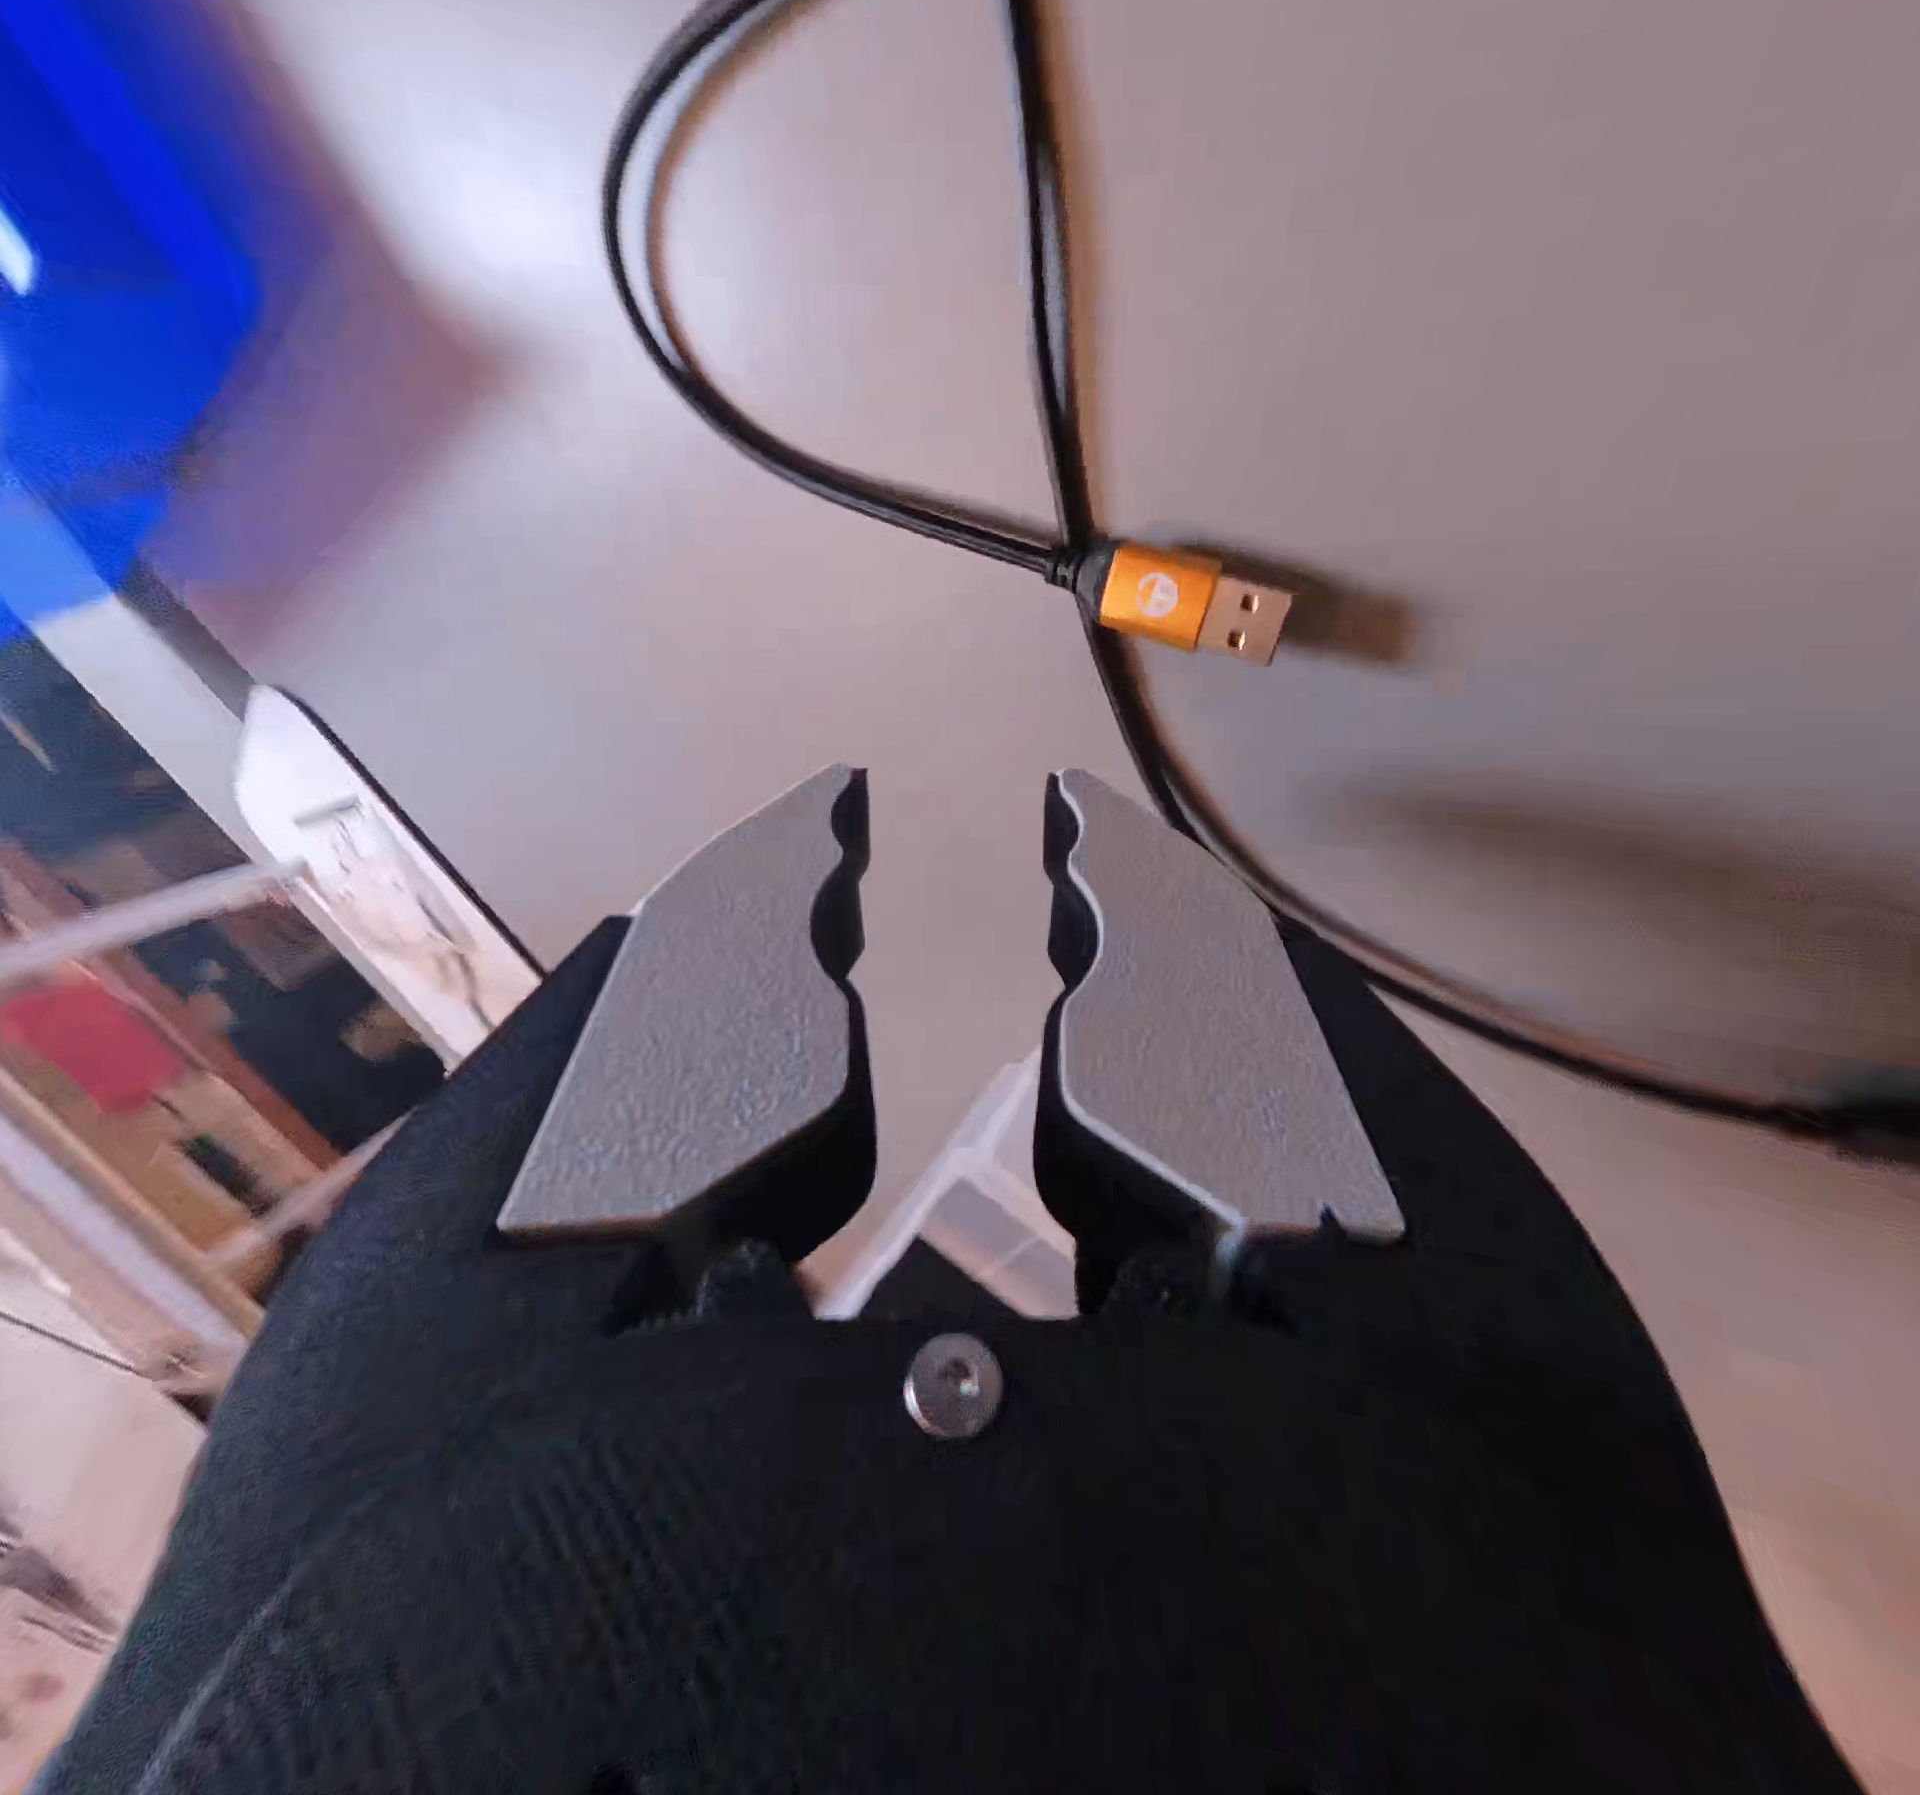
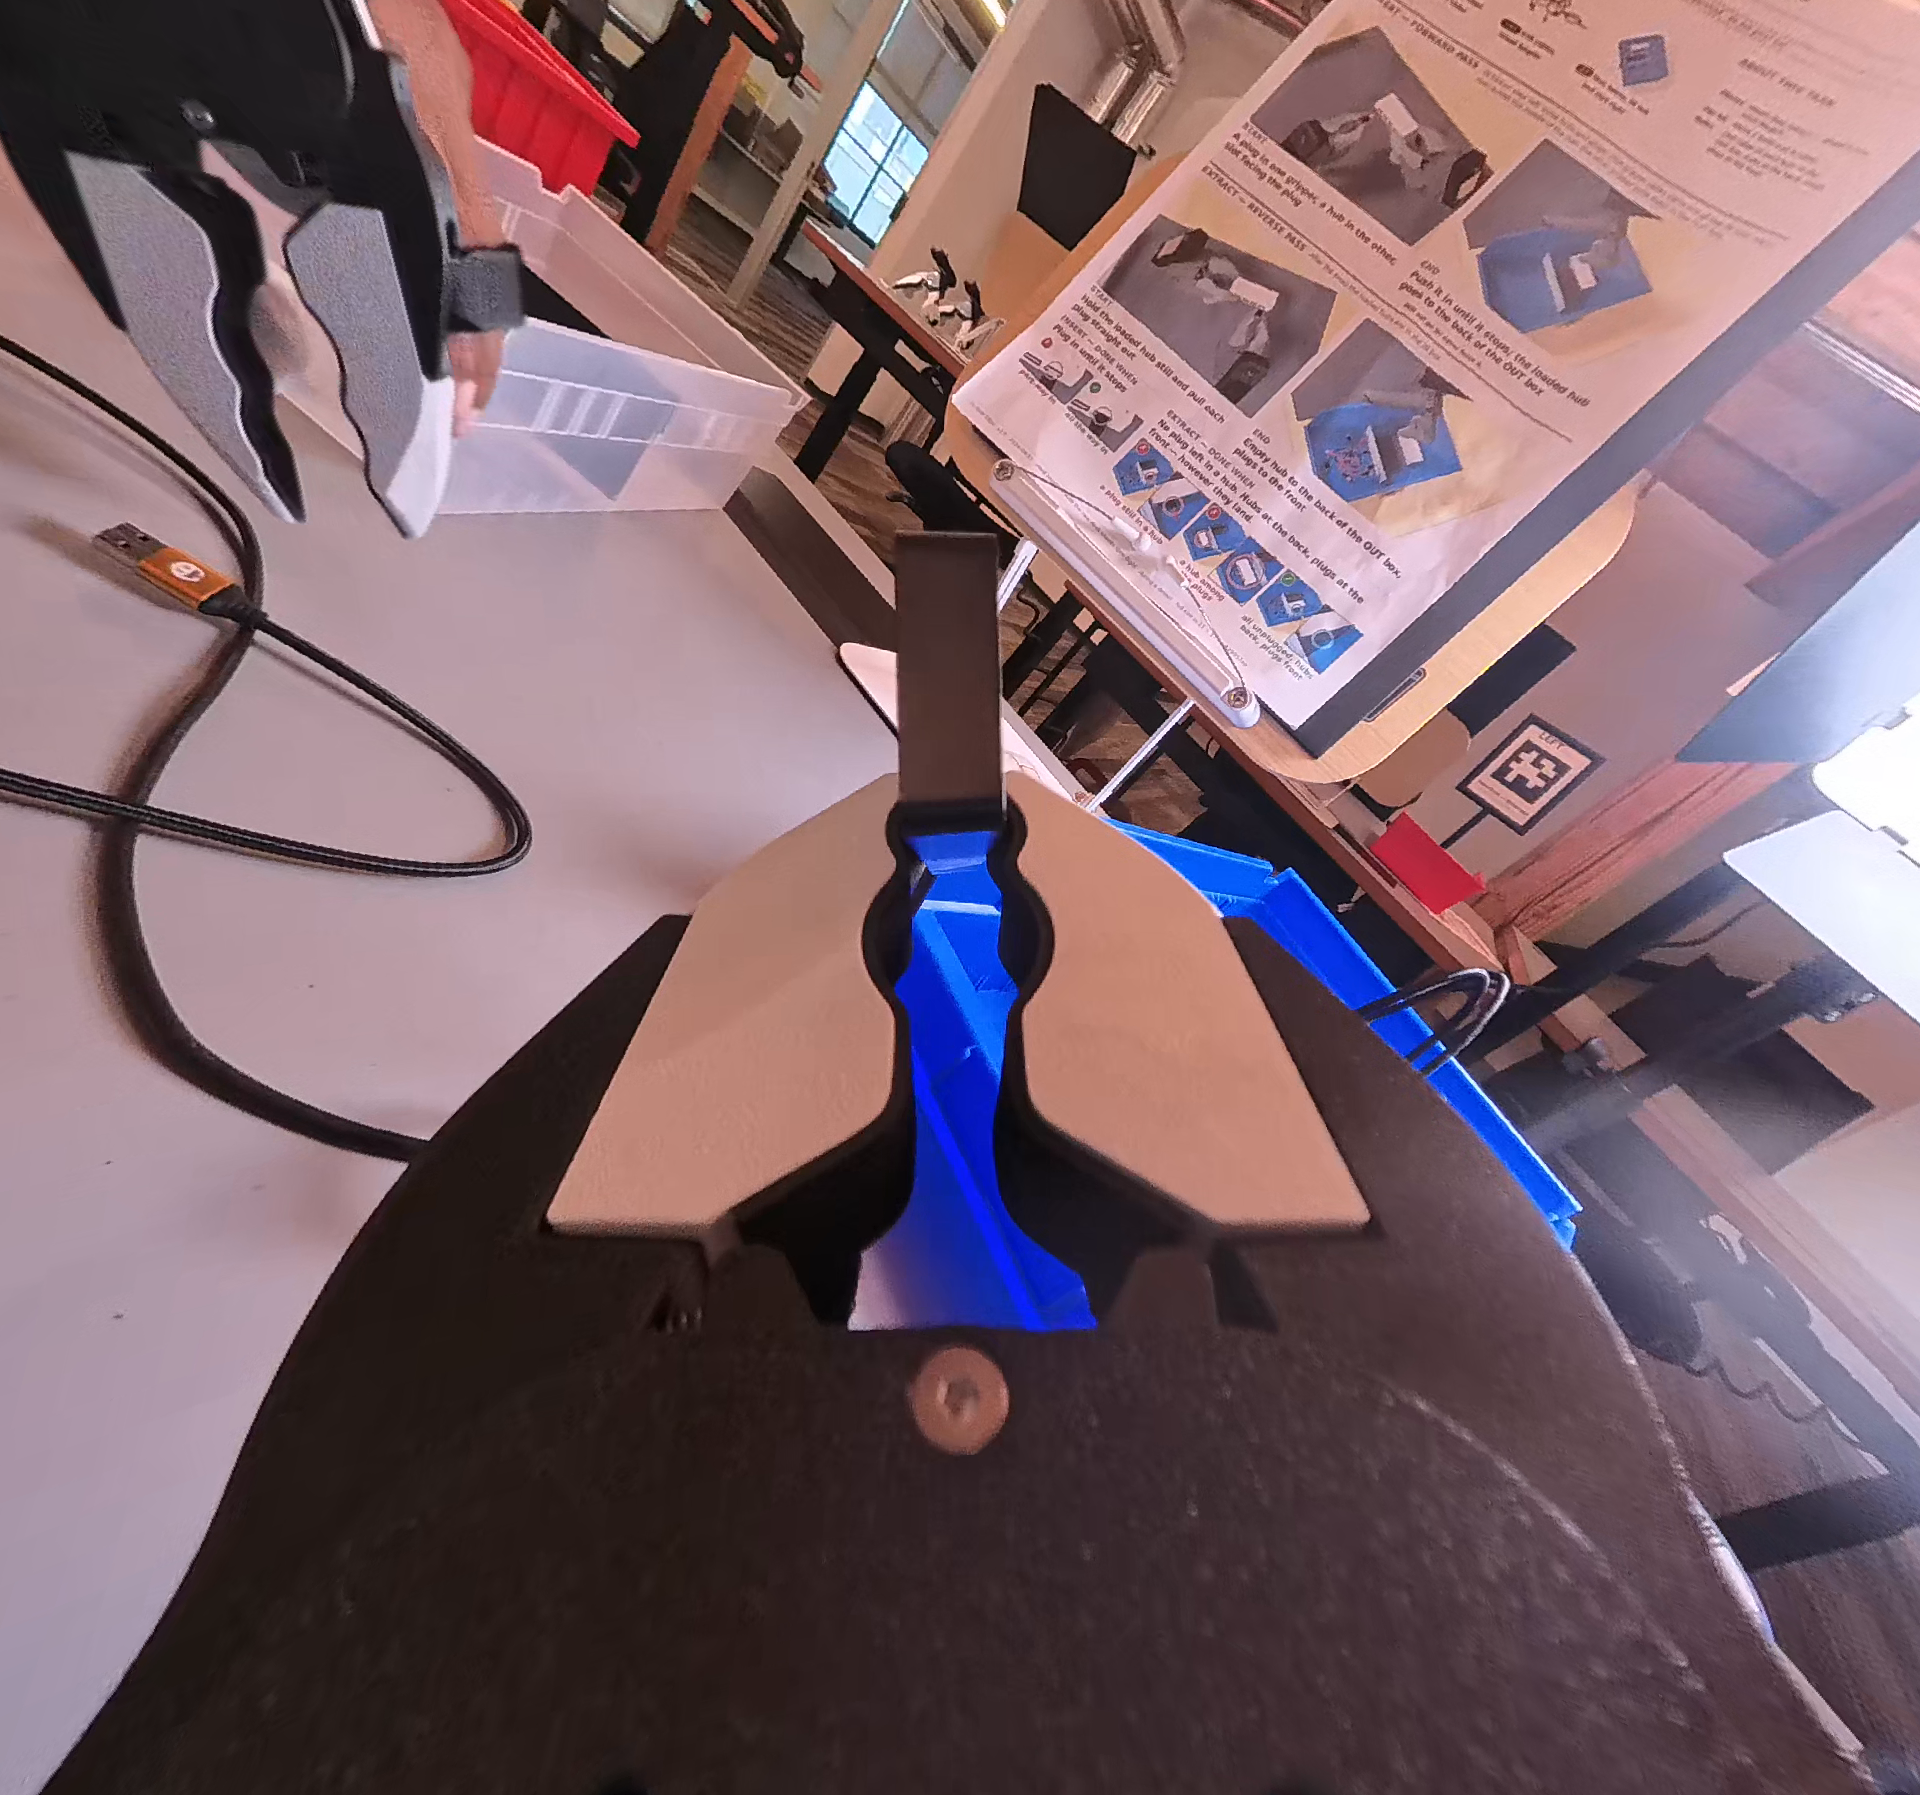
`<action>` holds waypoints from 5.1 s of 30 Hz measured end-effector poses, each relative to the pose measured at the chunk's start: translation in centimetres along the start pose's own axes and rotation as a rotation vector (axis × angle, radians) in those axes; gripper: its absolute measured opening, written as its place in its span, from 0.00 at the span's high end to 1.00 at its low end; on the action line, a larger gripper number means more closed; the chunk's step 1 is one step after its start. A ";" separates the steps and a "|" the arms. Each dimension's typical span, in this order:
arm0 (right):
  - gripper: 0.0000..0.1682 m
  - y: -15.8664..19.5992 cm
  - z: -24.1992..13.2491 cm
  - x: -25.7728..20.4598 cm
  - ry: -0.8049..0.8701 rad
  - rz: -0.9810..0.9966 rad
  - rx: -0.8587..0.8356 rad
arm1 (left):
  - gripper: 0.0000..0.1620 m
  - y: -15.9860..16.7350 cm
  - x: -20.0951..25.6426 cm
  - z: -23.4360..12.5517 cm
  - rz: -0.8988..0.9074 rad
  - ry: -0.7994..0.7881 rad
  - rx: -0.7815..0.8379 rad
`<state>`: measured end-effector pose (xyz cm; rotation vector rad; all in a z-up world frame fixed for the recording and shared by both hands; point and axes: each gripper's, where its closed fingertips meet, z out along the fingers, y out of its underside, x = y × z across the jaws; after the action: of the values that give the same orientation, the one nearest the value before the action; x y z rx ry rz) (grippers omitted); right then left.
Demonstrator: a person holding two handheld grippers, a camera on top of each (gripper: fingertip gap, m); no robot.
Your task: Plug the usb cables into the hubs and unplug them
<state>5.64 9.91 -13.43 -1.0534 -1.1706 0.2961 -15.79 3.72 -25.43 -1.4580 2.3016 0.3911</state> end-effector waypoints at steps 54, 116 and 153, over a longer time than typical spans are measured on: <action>0.93 -2.2 -1.1 -3.4 -0.241 0.065 0.183 | 0.91 -6.0 -3.5 1.0 -0.973 0.053 0.324; 0.93 1.8 0.7 -11.9 -0.282 -0.744 -0.090 | 0.96 -12.3 -4.3 -0.7 -0.937 0.447 0.360; 0.93 0.9 0.1 -13.1 -0.369 -0.571 -0.029 | 0.96 -16.5 -3.8 -3.9 -1.035 0.541 0.799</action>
<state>0.39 1.48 -22.08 -0.6611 -1.7553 0.0193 -0.06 -1.86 -20.67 -2.0930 1.3298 -1.1635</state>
